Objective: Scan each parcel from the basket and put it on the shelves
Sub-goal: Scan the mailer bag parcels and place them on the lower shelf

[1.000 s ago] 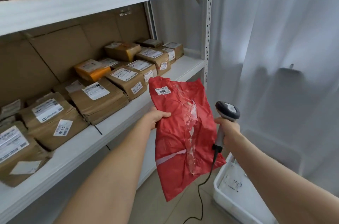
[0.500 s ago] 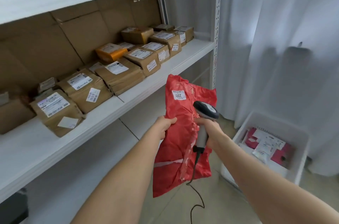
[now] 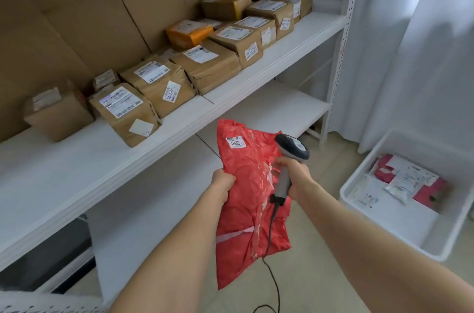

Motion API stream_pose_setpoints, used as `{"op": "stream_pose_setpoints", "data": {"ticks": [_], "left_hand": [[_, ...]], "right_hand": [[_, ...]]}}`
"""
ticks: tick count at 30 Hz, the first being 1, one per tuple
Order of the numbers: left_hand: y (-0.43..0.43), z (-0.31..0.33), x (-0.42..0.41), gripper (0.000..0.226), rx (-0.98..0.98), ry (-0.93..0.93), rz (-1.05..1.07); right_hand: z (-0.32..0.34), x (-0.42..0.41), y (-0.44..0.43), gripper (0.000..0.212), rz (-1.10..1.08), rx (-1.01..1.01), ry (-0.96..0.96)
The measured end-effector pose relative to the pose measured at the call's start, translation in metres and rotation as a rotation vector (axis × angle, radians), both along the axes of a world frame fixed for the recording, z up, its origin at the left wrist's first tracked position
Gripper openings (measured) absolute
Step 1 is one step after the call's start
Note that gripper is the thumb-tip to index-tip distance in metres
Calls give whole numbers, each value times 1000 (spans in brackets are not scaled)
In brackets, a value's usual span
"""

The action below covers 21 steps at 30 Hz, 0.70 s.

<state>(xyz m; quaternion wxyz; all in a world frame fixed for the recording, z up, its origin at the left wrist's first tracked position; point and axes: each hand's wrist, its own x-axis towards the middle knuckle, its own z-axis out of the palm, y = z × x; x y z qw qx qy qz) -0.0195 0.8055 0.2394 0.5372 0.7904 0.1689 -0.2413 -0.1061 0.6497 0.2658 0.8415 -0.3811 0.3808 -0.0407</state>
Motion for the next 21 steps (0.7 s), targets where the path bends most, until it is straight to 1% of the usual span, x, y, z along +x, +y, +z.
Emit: {"op": "stream_pose_setpoints", "data": {"ticks": [2, 6, 9, 12, 16, 19, 21], "left_hand": [[22, -18, 12, 35, -13, -10, 48], [65, -52, 47, 30, -14, -56, 163], [103, -77, 81, 32, -21, -99, 225], [147, -101, 120, 33, 9, -132, 266], [199, -132, 167, 35, 92, -217, 381], [227, -156, 187, 38, 120, -267, 445], [243, -176, 196, 36, 167, -287, 465]], "right_hand": [[-12, 9, 19, 21, 6, 25, 13], [-38, 35, 58, 16, -11, 66, 50], [-59, 62, 92, 11, -51, 91, 54], [-85, 93, 129, 7, -66, 121, 68], [-127, 128, 174, 9, -40, 210, 71], [-161, 145, 197, 13, -15, 241, 84], [-184, 154, 209, 13, -7, 239, 100]]}}
